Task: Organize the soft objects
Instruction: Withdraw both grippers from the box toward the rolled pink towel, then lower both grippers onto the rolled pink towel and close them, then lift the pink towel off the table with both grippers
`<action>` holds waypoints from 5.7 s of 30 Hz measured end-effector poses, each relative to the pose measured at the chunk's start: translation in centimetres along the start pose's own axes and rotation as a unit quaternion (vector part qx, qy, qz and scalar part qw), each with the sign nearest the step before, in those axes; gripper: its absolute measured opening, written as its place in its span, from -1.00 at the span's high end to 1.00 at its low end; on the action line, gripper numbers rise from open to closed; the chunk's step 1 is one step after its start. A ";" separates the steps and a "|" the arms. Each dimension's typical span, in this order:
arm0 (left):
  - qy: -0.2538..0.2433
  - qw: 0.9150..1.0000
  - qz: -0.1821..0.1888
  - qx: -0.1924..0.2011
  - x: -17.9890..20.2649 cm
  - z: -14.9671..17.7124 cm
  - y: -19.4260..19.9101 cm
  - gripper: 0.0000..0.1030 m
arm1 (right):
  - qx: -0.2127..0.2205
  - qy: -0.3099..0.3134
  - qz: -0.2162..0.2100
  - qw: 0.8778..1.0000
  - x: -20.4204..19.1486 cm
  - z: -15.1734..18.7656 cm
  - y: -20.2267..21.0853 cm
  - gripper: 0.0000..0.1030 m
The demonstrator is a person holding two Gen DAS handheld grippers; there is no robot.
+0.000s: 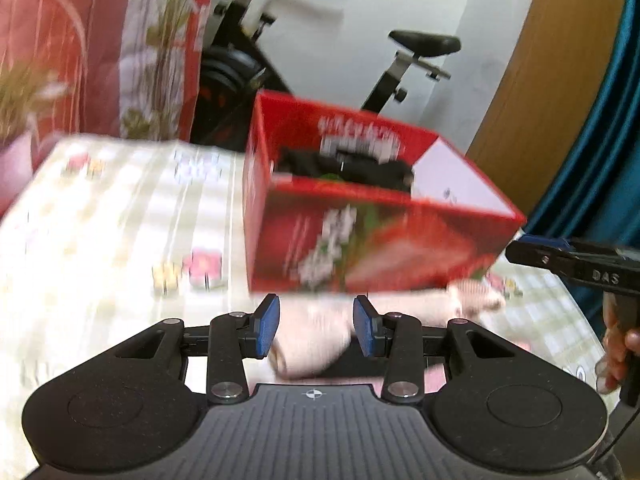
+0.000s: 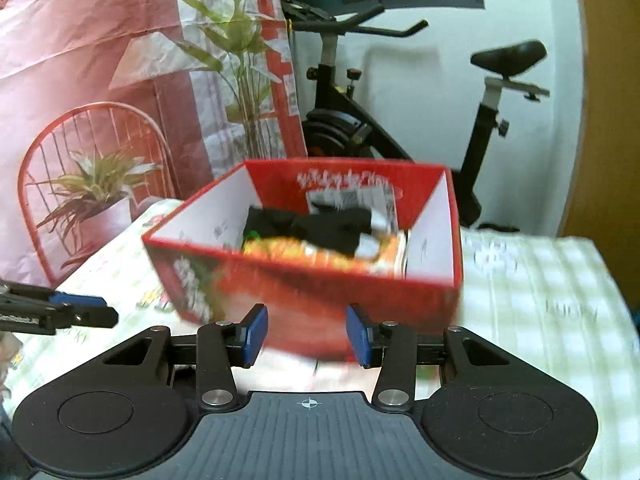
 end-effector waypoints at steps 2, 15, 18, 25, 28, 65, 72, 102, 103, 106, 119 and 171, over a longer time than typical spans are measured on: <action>0.013 1.000 -0.005 -0.011 -0.3 1.4 -0.1 0.18 | -0.013 -0.012 0.009 1.000 0.1 2.0 0.7 0.19; 0.013 0.999 -0.028 -0.046 -0.3 6.8 -0.8 -0.04 | -0.049 -0.033 0.072 0.996 -0.2 10.2 2.9 -0.12; 0.006 0.999 -0.030 -0.045 0.0 7.1 -0.7 -0.08 | -0.051 -0.038 0.074 0.995 -0.3 11.2 2.8 -0.12; -0.005 0.999 -0.033 -0.040 0.4 7.9 -0.3 -0.11 | -0.059 -0.062 0.071 0.994 0.2 12.7 2.9 -0.17; -0.003 0.999 -0.033 -0.040 0.4 7.9 -0.2 -0.11 | -0.058 -0.056 0.074 0.994 0.0 12.8 2.9 -0.17; 0.004 0.999 -0.023 -0.043 0.8 8.2 -0.2 -0.29 | -0.070 -0.013 0.069 0.995 -1.3 13.2 2.5 -0.09; 0.008 0.999 -0.014 -0.041 0.9 8.2 -0.2 -0.20 | -0.069 -0.012 0.062 0.996 -1.6 13.1 2.6 0.01; 0.010 0.999 0.026 -0.018 2.0 7.9 0.9 0.68 | 0.016 -0.015 0.034 0.999 -2.2 10.2 4.9 0.71; 0.010 0.999 0.026 -0.020 2.0 8.0 0.8 0.68 | 0.015 -0.017 0.034 0.999 -2.2 10.3 4.9 0.71; 0.007 0.999 0.024 -0.028 2.0 8.3 0.6 0.68 | 0.013 -0.016 0.035 0.999 -2.4 10.5 4.9 0.71; 0.007 0.999 0.038 -0.022 2.4 8.0 0.8 0.68 | 0.013 0.008 0.049 0.999 -3.2 9.5 5.9 0.69; 0.015 0.999 0.044 -0.027 2.0 8.6 0.3 0.78 | -0.046 -0.038 0.101 0.993 0.0 12.1 5.5 0.17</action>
Point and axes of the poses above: each gripper's, at about its wrist camera, not at the fingertips, and y roughly against the way its jaws point, x to its right, z to its underside, the point moved 7 cm from there along -y, roughly the way its jaws point, and after that the axes turned 13 degrees about x, right-handed, at the moved point
